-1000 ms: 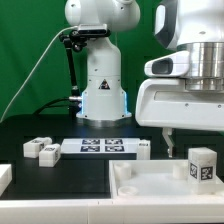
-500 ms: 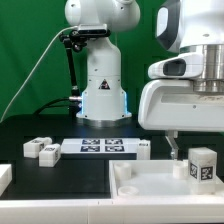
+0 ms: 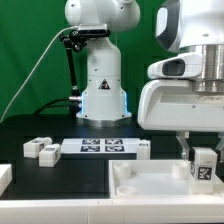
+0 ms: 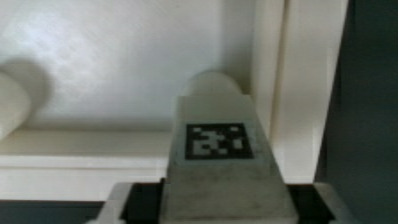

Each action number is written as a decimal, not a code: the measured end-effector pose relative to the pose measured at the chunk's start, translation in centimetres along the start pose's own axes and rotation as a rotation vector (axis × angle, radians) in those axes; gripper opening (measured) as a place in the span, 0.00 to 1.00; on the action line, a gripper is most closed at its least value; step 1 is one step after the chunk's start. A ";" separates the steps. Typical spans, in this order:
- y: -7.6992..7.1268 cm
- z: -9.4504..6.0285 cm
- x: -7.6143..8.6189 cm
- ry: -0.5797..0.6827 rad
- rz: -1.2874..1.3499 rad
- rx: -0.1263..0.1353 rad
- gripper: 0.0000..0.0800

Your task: Assemble one leg

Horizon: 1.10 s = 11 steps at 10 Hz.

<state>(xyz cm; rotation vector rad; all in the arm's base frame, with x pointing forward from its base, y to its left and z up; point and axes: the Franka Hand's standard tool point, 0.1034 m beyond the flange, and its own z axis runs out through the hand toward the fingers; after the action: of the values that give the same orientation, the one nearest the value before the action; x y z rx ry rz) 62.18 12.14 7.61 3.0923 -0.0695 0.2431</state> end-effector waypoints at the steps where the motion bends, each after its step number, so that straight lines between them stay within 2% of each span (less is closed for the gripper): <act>1: 0.1 0.0 0.0 0.000 0.032 0.000 0.36; 3: 0.2 0.1 0.0 0.001 0.194 -0.001 0.36; 9: 0.2 0.2 -0.1 -0.024 1.068 0.019 0.37; 11: 0.1 0.2 -0.1 -0.041 1.264 0.009 0.37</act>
Offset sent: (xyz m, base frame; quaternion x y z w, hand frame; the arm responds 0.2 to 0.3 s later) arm -0.0065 -0.0072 -0.0085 -0.0286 0.0109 0.3645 0.9307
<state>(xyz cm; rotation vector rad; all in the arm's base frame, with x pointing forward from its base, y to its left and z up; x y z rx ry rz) 62.12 12.03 7.40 2.5459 -1.9497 0.1782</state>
